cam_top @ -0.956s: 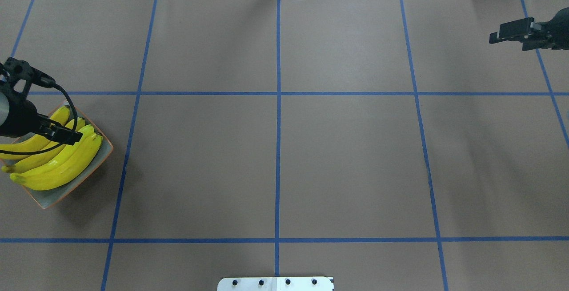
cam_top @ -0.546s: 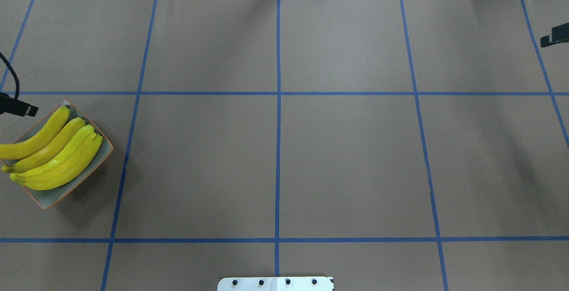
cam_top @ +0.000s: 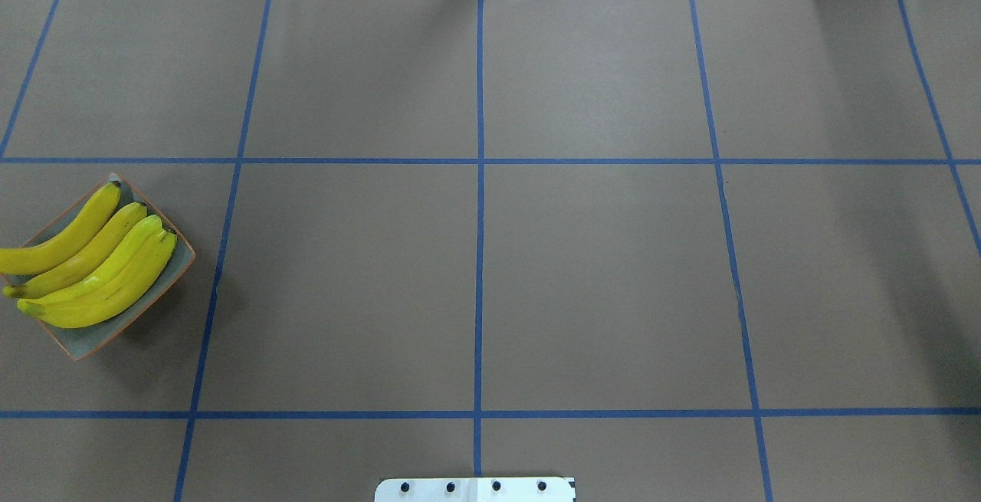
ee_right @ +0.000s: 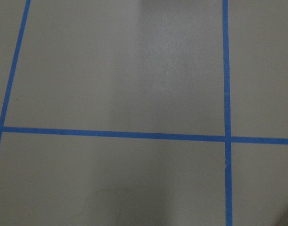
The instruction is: Transfer all bananas from basket to plate
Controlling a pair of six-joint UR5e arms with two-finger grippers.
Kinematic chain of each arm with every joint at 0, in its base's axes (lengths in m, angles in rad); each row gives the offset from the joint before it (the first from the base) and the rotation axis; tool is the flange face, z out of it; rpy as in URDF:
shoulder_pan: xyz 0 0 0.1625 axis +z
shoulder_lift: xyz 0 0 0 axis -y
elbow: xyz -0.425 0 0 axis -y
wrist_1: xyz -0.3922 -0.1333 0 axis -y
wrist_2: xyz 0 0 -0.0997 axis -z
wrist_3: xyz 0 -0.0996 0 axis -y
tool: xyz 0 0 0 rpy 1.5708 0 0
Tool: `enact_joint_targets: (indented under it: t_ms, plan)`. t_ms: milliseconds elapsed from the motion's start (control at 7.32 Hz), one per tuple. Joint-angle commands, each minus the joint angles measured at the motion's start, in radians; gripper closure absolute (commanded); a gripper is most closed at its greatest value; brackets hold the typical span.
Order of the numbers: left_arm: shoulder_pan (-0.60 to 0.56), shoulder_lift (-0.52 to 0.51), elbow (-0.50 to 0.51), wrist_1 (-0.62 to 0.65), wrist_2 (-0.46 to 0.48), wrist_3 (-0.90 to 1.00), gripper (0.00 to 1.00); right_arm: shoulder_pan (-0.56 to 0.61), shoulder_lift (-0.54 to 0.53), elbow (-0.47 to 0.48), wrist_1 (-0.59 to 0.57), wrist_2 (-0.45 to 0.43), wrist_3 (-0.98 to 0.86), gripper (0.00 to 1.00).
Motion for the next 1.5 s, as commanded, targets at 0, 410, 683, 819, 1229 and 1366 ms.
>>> enact_joint_targets:
  t_ms: [0,410,683,819,1229,1366]
  plan:
    - [-0.031,0.005,0.019,0.045,0.0,0.033,0.01,0.023,-0.027,-0.001,-0.003,0.041,-0.027,0.0]
    - [-0.026,-0.019,0.018,0.167,0.002,0.033,0.01,0.02,-0.027,-0.008,-0.003,0.035,-0.031,0.0]
    - [-0.02,-0.006,0.028,0.195,-0.001,0.035,0.01,0.001,-0.024,-0.012,-0.005,0.029,-0.055,0.0]
    - [-0.026,0.005,0.024,0.194,-0.003,0.035,0.01,0.001,-0.025,-0.014,-0.008,0.031,-0.069,0.0]
    - [-0.025,0.033,0.018,0.183,0.003,0.033,0.01,0.003,-0.025,-0.02,-0.023,0.029,-0.072,0.0]
    - [-0.025,0.036,0.044,0.175,0.002,0.035,0.01,0.024,-0.027,-0.024,-0.023,0.04,-0.086,0.0]
